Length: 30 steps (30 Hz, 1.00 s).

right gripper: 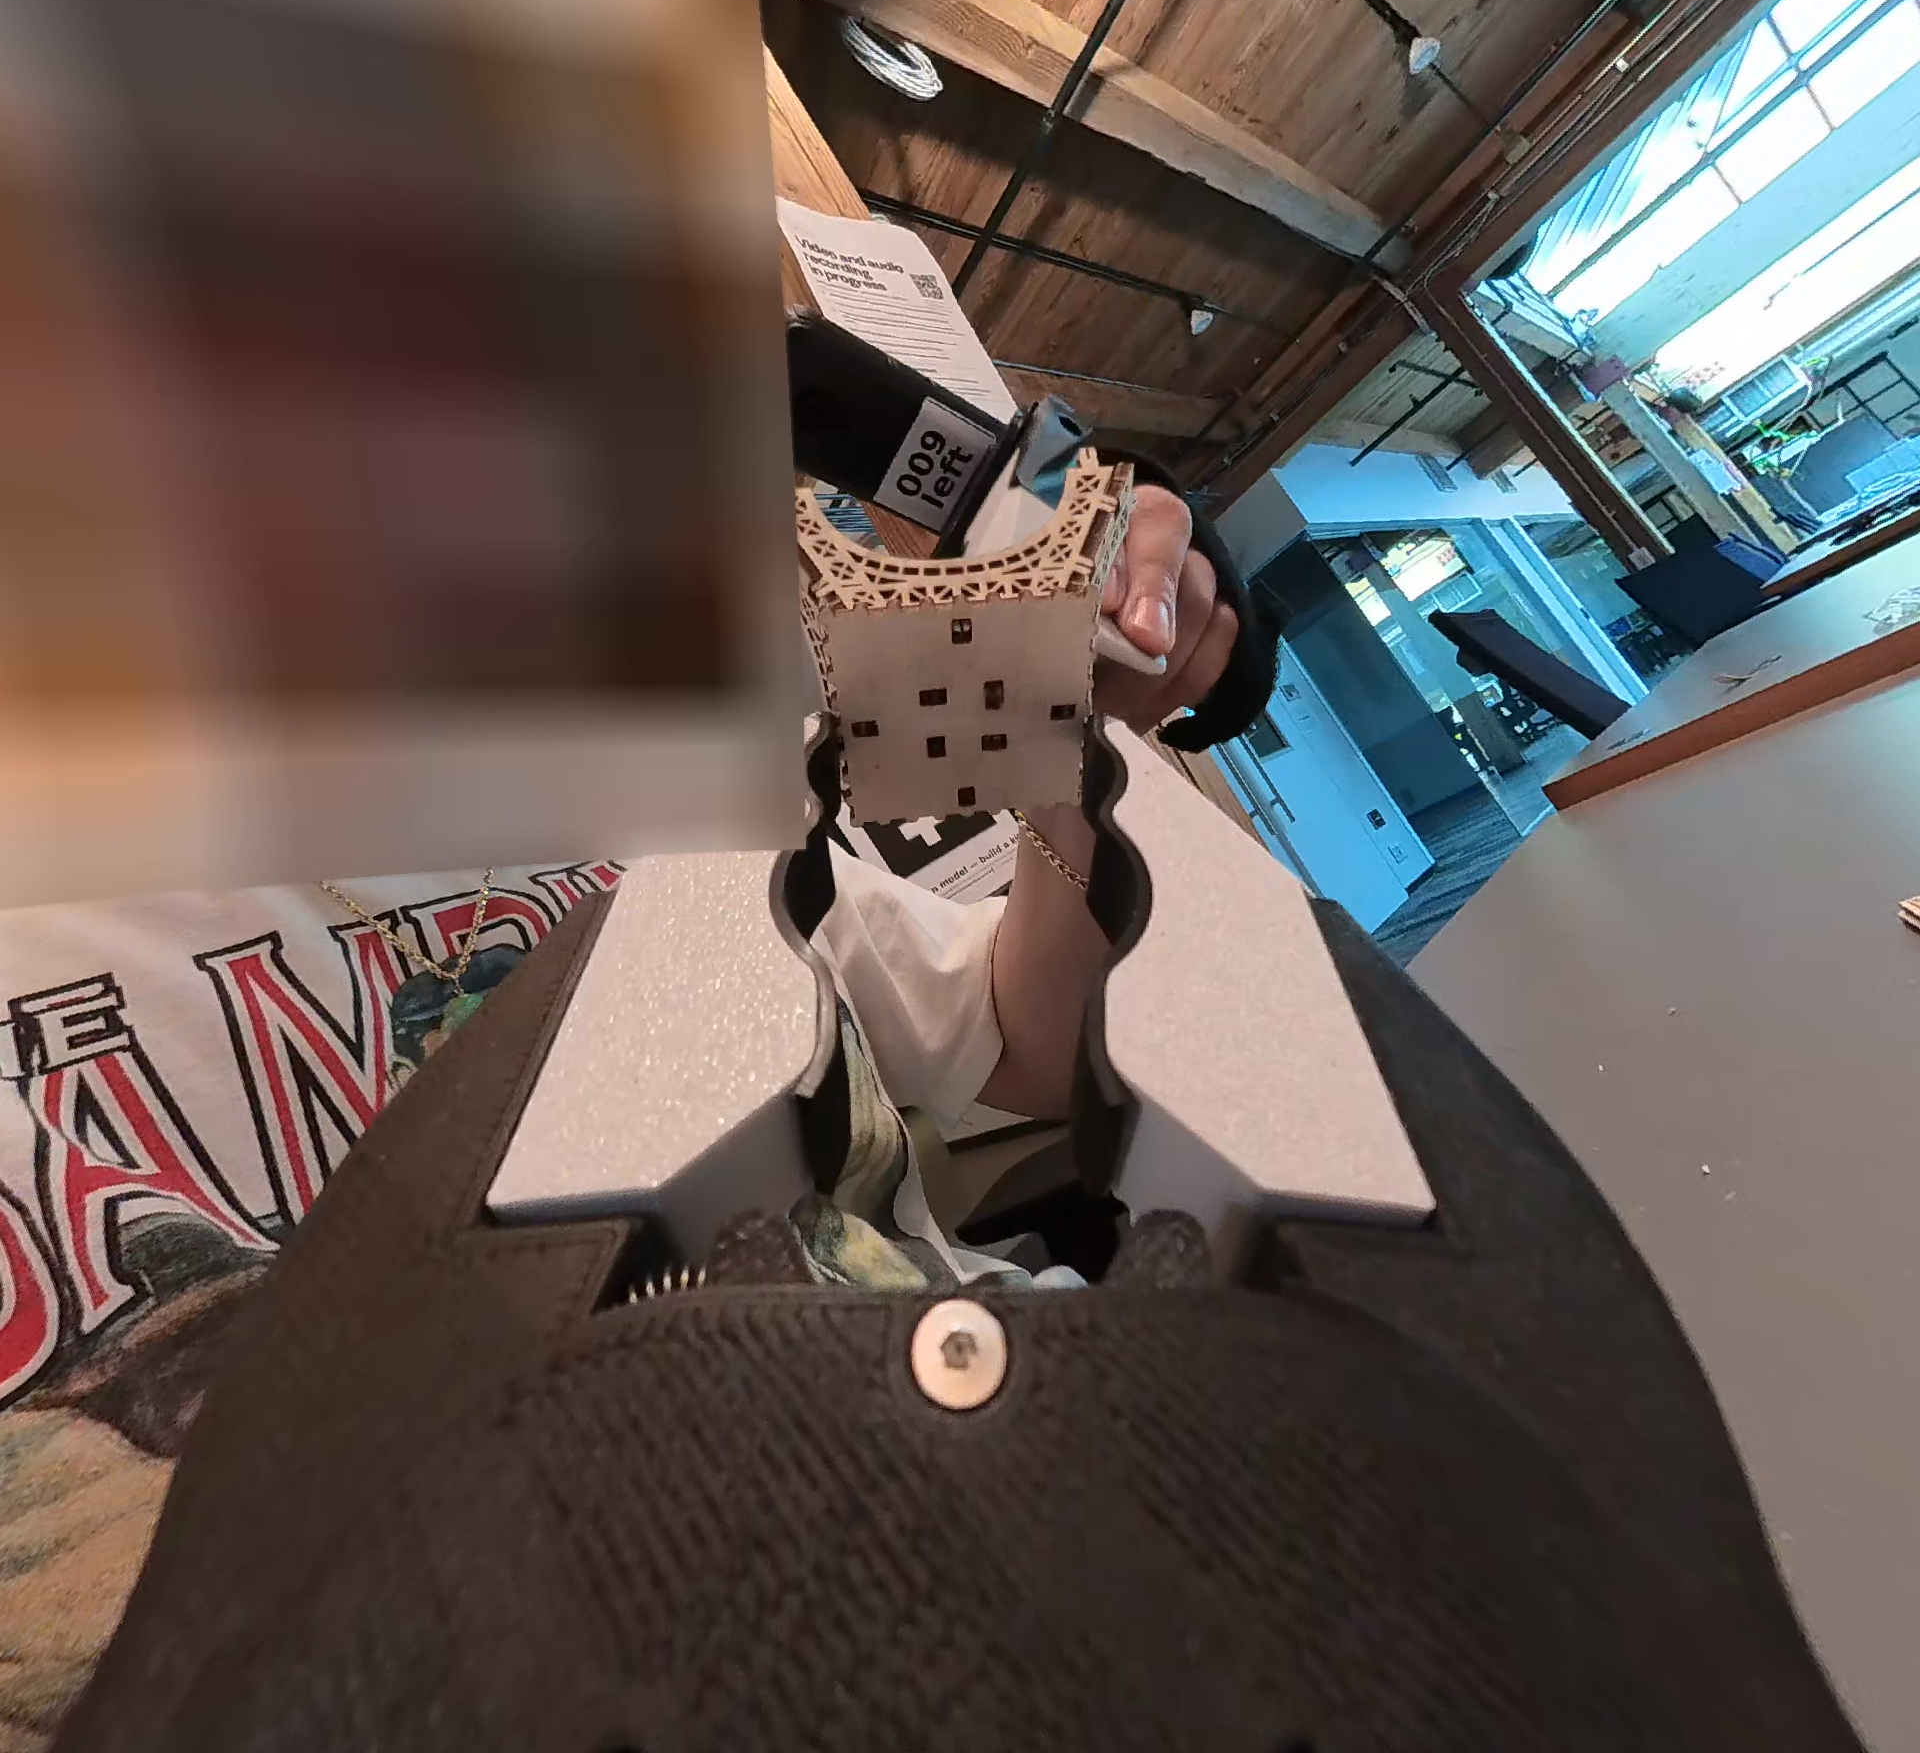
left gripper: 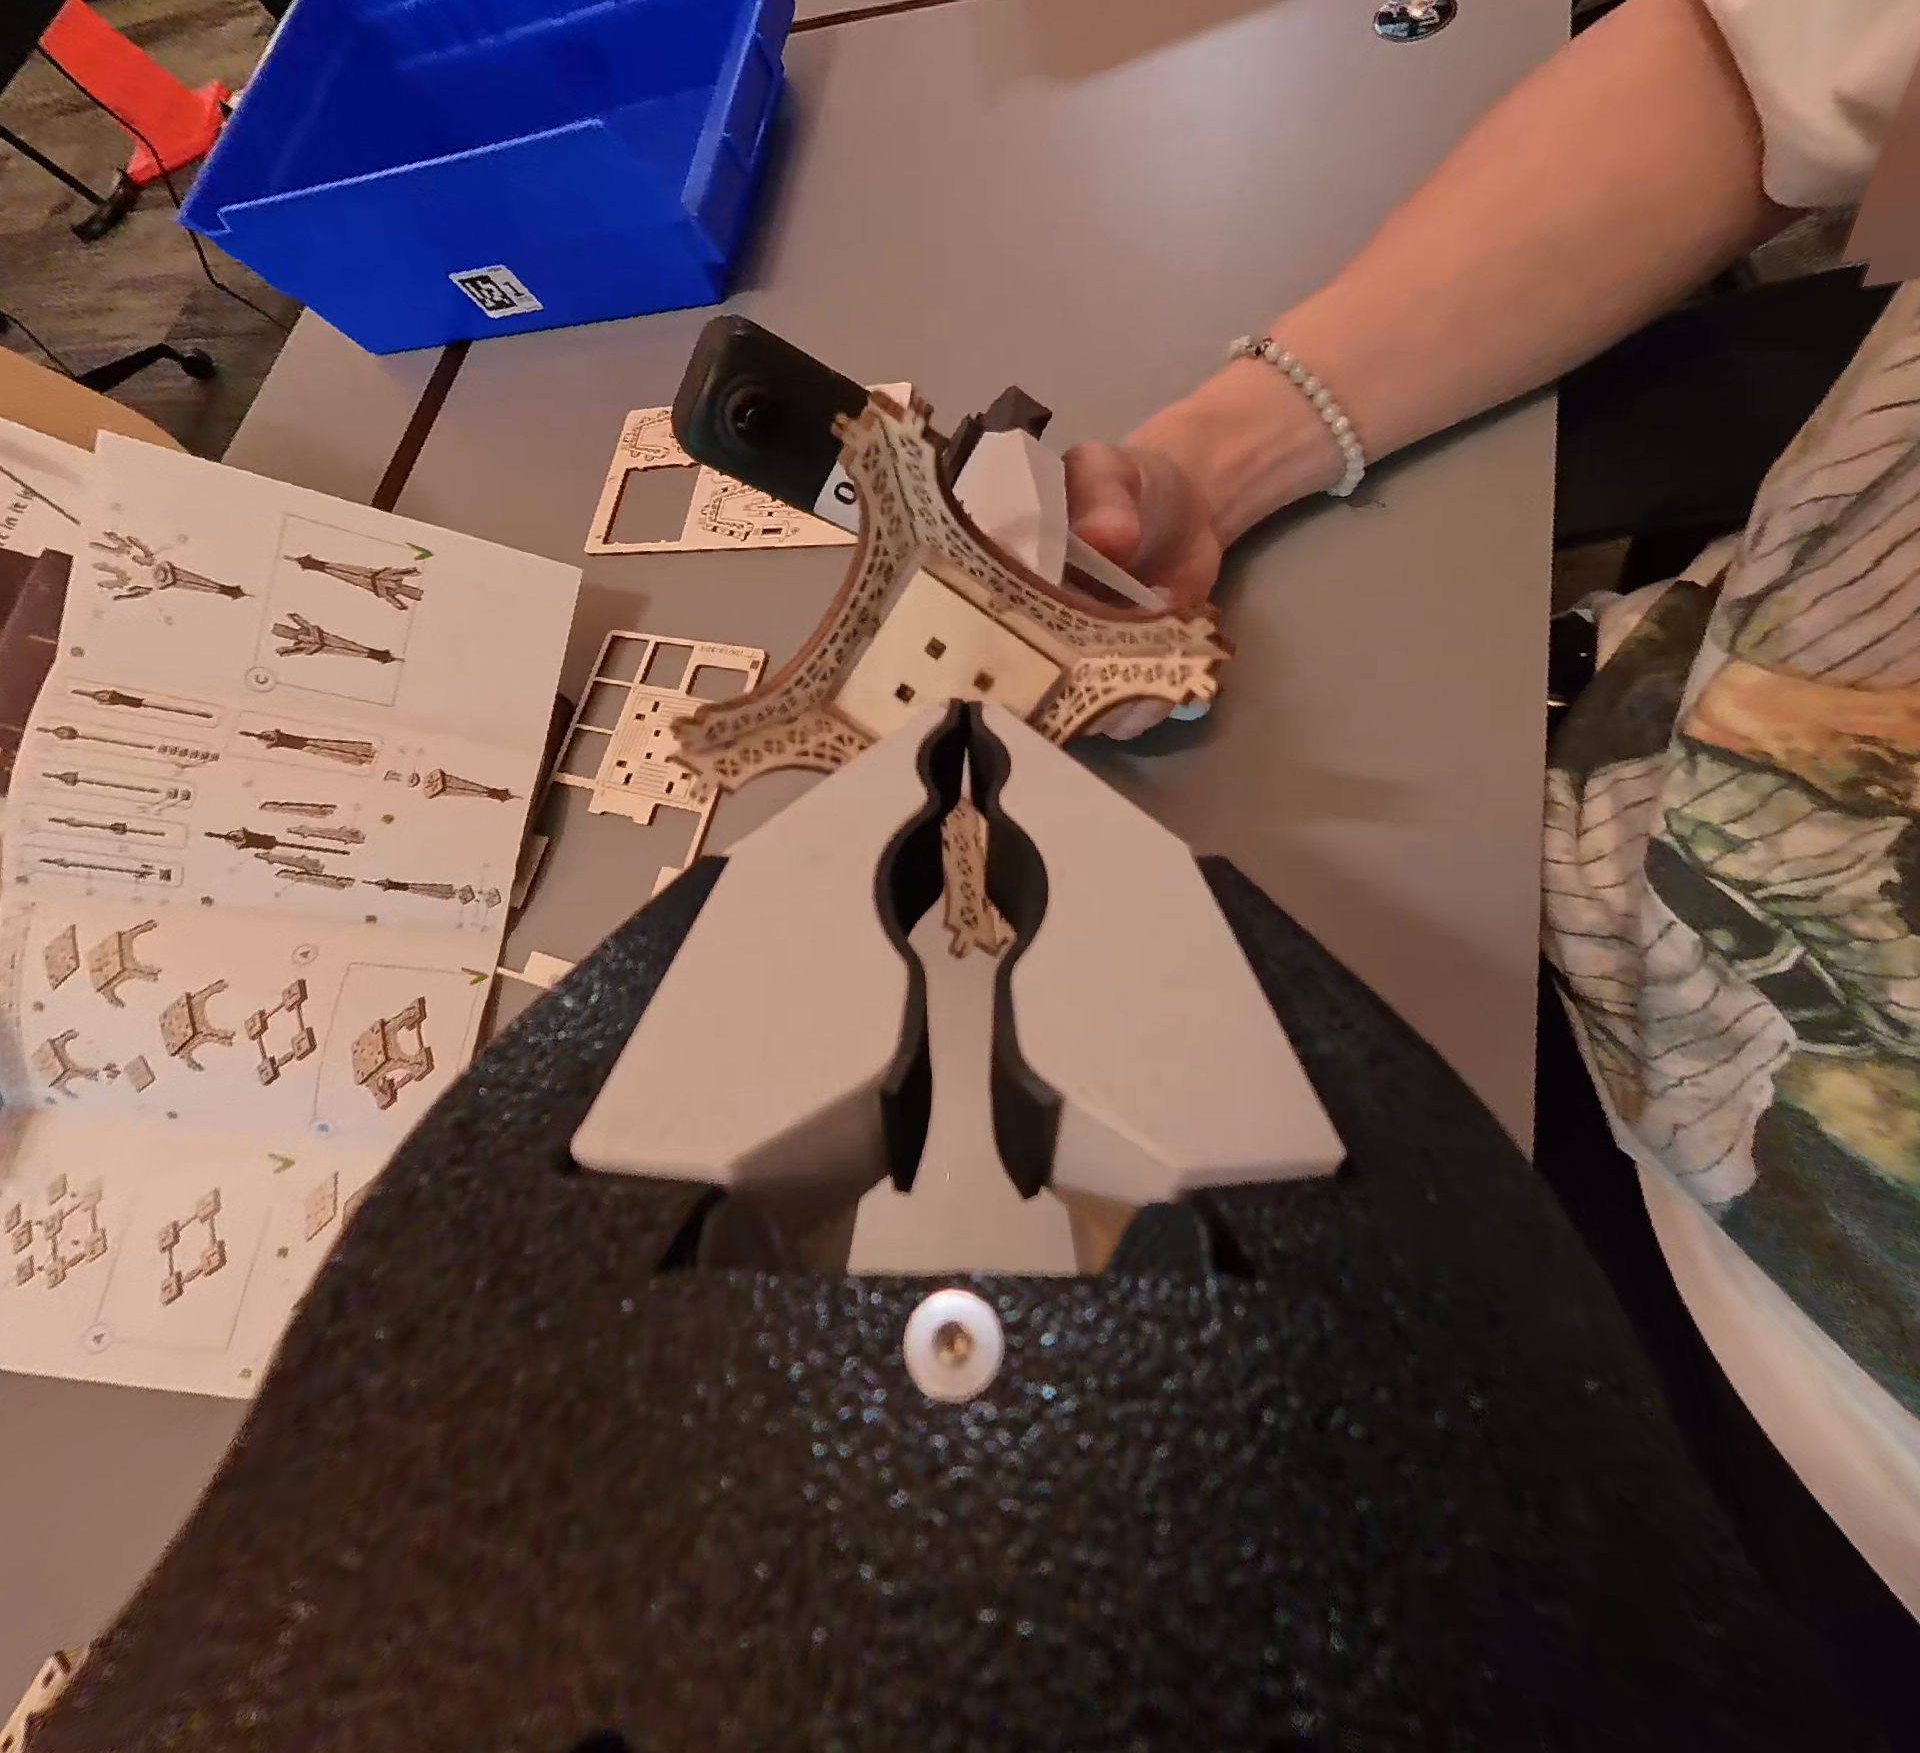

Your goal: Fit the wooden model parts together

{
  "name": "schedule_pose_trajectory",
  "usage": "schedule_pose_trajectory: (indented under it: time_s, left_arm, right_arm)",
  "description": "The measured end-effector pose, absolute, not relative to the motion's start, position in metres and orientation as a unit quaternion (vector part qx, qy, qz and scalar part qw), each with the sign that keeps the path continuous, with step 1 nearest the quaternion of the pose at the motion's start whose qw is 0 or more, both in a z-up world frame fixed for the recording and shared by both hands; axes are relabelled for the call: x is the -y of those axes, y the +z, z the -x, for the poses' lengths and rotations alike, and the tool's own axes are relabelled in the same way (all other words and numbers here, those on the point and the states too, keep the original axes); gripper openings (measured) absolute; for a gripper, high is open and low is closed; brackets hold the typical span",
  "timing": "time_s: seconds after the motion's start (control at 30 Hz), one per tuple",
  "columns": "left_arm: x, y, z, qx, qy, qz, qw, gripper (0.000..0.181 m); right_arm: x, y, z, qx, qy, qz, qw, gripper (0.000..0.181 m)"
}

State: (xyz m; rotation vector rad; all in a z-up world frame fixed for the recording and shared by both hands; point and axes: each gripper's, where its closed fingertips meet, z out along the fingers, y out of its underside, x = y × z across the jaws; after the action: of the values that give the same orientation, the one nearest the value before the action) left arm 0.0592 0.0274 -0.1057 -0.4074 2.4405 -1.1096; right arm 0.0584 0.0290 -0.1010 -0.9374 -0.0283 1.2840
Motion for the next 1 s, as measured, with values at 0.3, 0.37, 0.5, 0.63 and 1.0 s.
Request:
schedule_pose_trajectory:
  time_s: [0.3,0.37,0.5,0.63,1.0]
  left_arm:
    - [-0.033,-0.098,-0.057,-0.879,-0.397,0.131,0.230,0.000]
    - [-0.031,-0.103,-0.058,-0.883,-0.392,0.129,0.223,0.000]
    - [-0.030,-0.110,-0.058,-0.890,-0.378,0.123,0.223,0.000]
    - [-0.031,-0.099,-0.058,-0.882,-0.387,0.118,0.242,0.000]
    - [-0.032,-0.104,-0.059,-0.894,-0.358,0.094,0.251,0.000]
  right_arm:
    - [-0.029,-0.101,-0.061,0.007,0.582,0.414,0.700,0.045]
    - [-0.030,-0.101,-0.060,0.010,0.584,0.416,0.697,0.045]
    - [-0.031,-0.100,-0.064,-0.001,0.587,0.407,0.700,0.045]
    - [-0.031,-0.101,-0.063,0.001,0.587,0.410,0.698,0.045]
    - [-0.032,-0.101,-0.061,0.003,0.599,0.409,0.688,0.045]
